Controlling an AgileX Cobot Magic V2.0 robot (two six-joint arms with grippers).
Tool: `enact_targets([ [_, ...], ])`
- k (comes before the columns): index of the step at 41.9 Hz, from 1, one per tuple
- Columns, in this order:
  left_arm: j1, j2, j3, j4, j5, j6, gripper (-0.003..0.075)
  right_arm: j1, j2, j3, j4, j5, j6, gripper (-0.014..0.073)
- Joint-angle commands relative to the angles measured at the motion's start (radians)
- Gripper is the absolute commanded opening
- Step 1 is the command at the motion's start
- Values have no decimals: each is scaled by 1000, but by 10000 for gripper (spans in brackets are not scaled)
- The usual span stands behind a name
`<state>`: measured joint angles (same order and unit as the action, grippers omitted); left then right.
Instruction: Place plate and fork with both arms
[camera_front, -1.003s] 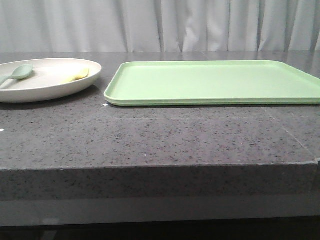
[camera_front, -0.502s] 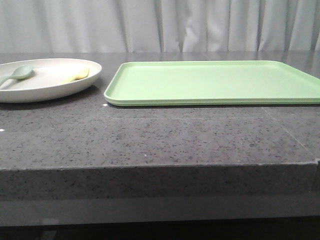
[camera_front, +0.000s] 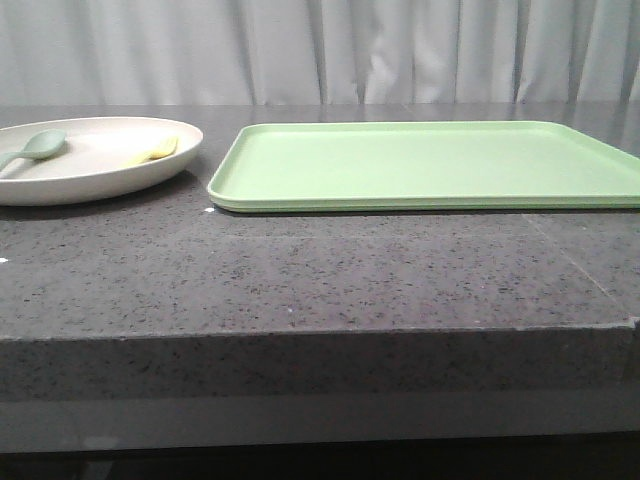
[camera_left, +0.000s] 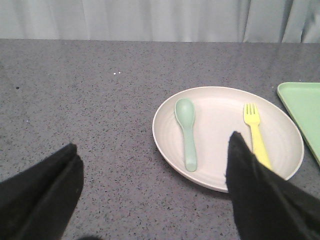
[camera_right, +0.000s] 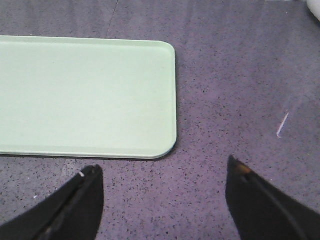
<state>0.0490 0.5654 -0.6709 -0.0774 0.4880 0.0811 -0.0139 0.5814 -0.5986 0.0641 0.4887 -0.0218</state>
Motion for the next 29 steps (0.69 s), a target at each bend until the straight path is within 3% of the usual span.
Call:
enact_targets([
  [1, -7, 9, -36, -2, -87, -6, 582, -4, 8, -33, -6, -80, -2, 573],
  [23, -7, 9, -38, 1, -77, -6, 447, -4, 8, -33, -6, -80, -2, 573],
  [29, -7, 57, -118, 77, 49, -4, 426, -4, 8, -33, -6, -80, -2, 573],
])
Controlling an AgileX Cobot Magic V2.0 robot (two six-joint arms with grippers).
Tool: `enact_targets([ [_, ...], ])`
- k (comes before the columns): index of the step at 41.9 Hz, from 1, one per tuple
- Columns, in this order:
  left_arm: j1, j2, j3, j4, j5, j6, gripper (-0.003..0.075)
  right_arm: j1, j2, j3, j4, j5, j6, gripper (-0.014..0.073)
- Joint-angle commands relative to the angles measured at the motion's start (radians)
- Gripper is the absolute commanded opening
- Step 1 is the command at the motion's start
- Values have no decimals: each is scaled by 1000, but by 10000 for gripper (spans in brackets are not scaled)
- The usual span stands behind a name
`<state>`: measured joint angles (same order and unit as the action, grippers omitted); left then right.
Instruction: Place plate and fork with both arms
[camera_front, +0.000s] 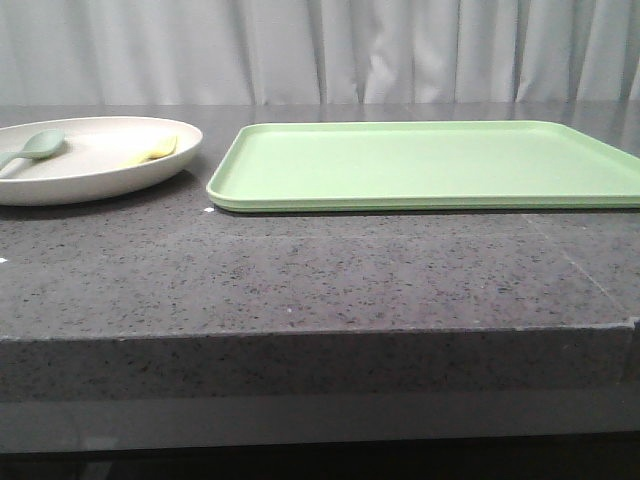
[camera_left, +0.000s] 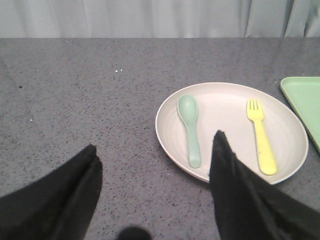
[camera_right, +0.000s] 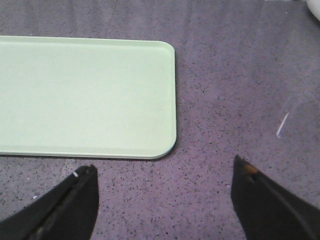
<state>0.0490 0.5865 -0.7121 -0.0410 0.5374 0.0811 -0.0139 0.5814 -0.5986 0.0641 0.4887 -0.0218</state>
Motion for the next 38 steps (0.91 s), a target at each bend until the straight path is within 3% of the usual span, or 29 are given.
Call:
enact_targets([
  [1, -7, 51, -95, 52, 41, -4, 421, -4, 8, -33, -6, -80, -2, 573],
  [6, -7, 177, -202, 127, 183, -4, 421, -4, 8, -33, -6, -80, -2, 573],
  [17, 73, 452, -361, 108, 268, 4, 421, -4, 8, -33, -6, -80, -2, 573],
  [29, 202, 750, -576, -252, 422, 311, 421, -4, 8, -33, -6, -80, -2, 573],
  [38, 207, 977, -764, -299, 550, 343, 421, -4, 8, -33, -6, -80, -2, 573],
])
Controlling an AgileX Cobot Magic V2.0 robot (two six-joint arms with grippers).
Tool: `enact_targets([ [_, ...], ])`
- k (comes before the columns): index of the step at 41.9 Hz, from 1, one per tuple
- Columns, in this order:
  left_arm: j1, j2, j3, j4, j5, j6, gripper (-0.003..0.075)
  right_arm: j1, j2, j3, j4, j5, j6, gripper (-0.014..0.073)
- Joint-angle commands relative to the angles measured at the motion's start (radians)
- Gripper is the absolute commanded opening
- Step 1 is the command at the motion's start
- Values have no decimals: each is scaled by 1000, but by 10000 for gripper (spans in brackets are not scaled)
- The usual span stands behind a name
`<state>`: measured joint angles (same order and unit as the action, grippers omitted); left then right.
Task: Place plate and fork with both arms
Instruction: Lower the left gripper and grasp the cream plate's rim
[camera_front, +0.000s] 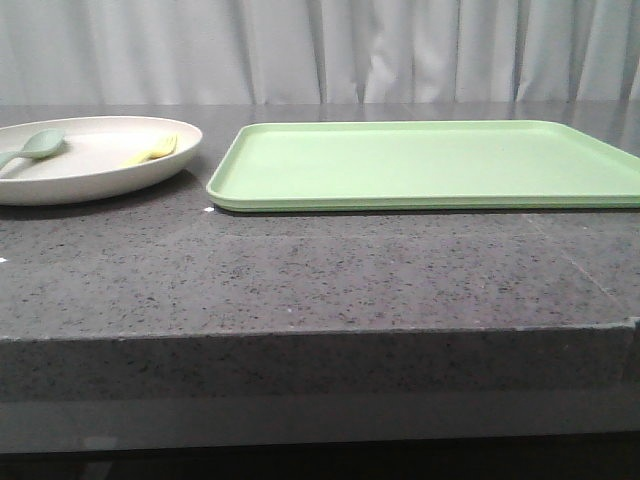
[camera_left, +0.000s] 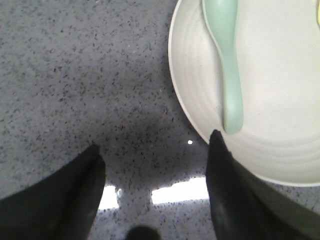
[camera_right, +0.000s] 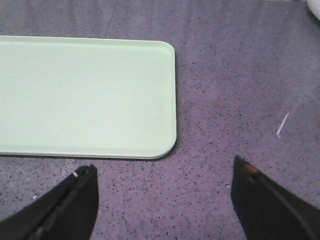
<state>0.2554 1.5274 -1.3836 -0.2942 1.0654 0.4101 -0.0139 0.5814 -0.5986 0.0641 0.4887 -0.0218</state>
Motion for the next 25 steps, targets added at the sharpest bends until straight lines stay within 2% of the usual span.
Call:
enact_targets([
  [1, 0, 56, -111, -52, 35, 14, 421, -4, 8, -33, -6, -80, -2, 573],
  [7, 0, 185, -235, -131, 128, 76, 421, -4, 8, -33, -6, -80, -2, 573],
  [15, 0, 329, -355, -181, 204, 95, 421, -4, 8, -33, -6, -80, -2, 573],
  [25, 0, 435, -437, -258, 204, 102, 421, -4, 8, -33, -6, -80, -2, 573],
])
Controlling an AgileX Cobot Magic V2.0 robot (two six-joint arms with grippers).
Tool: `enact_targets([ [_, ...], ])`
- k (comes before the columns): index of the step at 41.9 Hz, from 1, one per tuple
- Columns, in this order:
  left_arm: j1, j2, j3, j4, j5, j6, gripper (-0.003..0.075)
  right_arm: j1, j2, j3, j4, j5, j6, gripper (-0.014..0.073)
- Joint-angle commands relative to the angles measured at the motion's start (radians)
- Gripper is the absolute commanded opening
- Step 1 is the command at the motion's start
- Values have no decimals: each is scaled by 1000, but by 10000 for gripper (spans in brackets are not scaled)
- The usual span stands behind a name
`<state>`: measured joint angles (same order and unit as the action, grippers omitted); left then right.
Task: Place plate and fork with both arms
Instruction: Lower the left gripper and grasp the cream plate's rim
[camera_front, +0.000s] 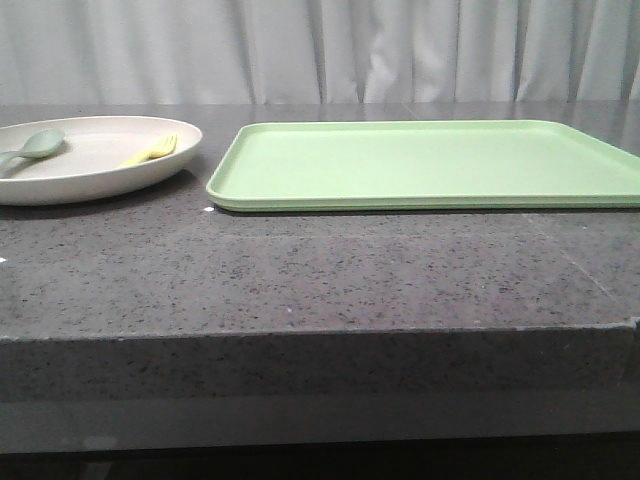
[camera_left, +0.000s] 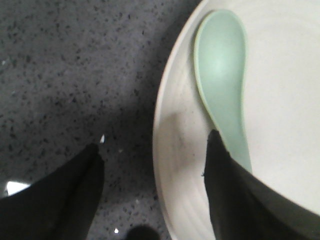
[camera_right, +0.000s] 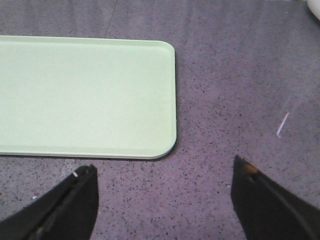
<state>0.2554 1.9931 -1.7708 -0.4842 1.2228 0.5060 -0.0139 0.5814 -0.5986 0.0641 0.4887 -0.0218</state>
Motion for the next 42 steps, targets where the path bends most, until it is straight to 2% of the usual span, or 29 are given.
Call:
enact_targets([
  [1, 0, -23, -53, -72, 46, 9, 421, -4, 8, -33, -6, -80, -2, 573],
  [6, 0, -15, -57, -82, 34, 15, 388, -4, 8, -33, -6, -80, -2, 573],
  [16, 0, -15, -57, -82, 37, 17, 211, -4, 8, -33, -6, -79, -2, 573],
  [19, 0, -15, -57, -82, 44, 17, 185, -4, 8, -33, -6, -79, -2, 573],
  [42, 0, -5, -61, -71, 48, 12, 181, -4, 8, -33, -6, -79, -2, 572],
])
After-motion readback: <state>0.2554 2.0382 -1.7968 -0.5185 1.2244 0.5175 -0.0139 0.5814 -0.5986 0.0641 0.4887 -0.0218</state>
